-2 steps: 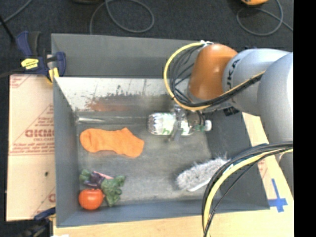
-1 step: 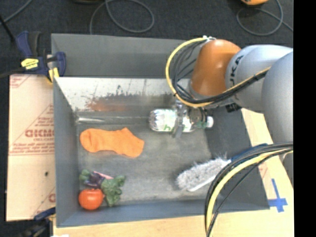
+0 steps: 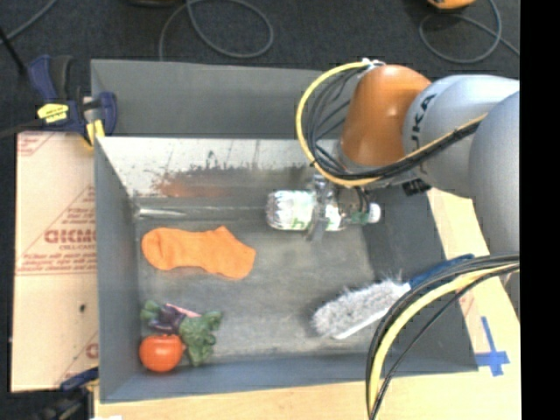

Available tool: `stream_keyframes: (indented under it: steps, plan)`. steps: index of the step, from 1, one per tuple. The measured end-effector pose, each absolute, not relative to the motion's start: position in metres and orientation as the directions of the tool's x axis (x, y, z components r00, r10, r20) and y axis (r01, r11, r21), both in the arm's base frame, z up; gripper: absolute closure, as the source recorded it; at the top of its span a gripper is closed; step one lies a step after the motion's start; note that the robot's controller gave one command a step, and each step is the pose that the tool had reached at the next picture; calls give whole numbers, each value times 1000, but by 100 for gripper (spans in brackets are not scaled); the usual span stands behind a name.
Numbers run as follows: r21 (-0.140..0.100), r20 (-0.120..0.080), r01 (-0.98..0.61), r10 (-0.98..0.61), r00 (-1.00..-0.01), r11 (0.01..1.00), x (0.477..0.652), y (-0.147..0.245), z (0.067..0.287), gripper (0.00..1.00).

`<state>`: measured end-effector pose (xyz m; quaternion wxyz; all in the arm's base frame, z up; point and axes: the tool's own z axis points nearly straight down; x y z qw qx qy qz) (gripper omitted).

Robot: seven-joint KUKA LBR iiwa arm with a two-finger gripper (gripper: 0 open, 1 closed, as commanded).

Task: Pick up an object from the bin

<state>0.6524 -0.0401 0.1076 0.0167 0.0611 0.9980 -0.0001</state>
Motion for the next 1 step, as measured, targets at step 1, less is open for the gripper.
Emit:
stream_keyframes:
  steps: [1]
  plan:
    - [2, -36, 122, 122, -992, 993, 653, -40, 114, 100]
